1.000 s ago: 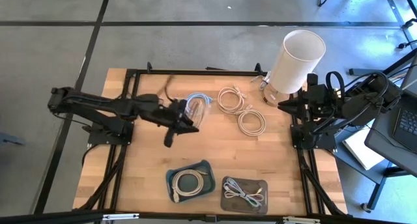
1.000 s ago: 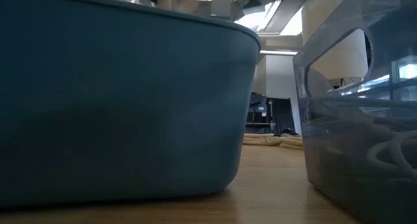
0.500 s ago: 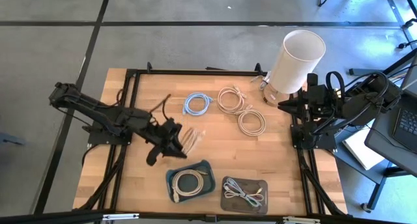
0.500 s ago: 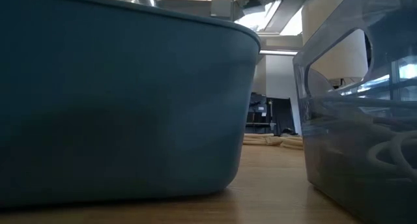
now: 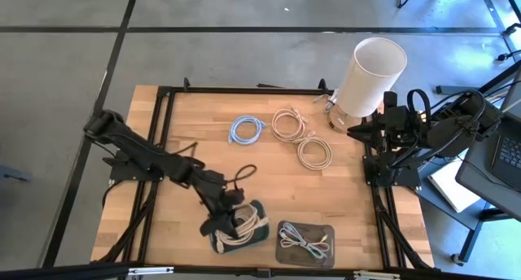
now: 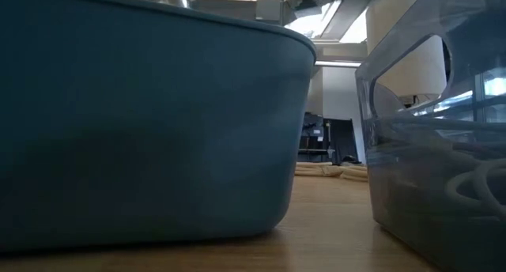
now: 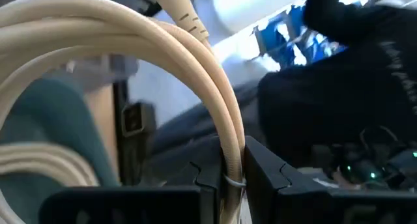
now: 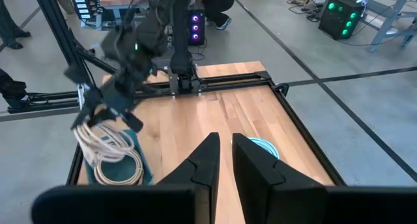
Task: Pick & Place USB Port
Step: Put the brown HDMI cable into the blue bin, then put the blue HDMI cable into the blue bin
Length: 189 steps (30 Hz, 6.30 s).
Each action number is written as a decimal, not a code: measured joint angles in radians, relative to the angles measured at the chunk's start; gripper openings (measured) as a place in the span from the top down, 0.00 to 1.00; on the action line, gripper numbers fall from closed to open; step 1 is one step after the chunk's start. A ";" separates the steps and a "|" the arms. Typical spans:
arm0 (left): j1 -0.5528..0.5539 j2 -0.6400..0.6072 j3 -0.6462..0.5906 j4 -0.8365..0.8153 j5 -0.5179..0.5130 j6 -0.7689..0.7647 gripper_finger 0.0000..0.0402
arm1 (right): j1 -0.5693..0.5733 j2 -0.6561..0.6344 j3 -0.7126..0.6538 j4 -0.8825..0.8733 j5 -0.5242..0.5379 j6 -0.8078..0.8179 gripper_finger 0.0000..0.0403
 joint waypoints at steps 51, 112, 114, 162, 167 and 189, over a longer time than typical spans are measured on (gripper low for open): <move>0.027 0.210 0.000 -0.149 0.200 0.074 0.45 | 0.000 0.000 0.000 0.038 0.000 0.000 0.89; 0.572 0.096 0.000 -0.598 -0.453 0.842 0.49 | 0.000 0.028 0.000 0.045 -0.028 0.004 0.89; 0.603 0.138 0.000 -0.594 -0.435 0.869 0.52 | 0.000 0.031 0.000 0.045 -0.027 0.005 0.89; 0.741 0.291 0.045 -0.522 -0.345 1.008 0.92 | 0.000 0.046 0.000 0.043 -0.027 -0.002 0.89; 0.693 0.239 0.226 -0.812 -0.337 1.035 0.92 | 0.000 0.046 0.000 0.041 -0.027 -0.002 0.89; 0.126 -0.131 0.372 -0.821 -0.108 0.421 0.92 | 0.000 0.046 0.000 0.027 -0.028 -0.026 0.89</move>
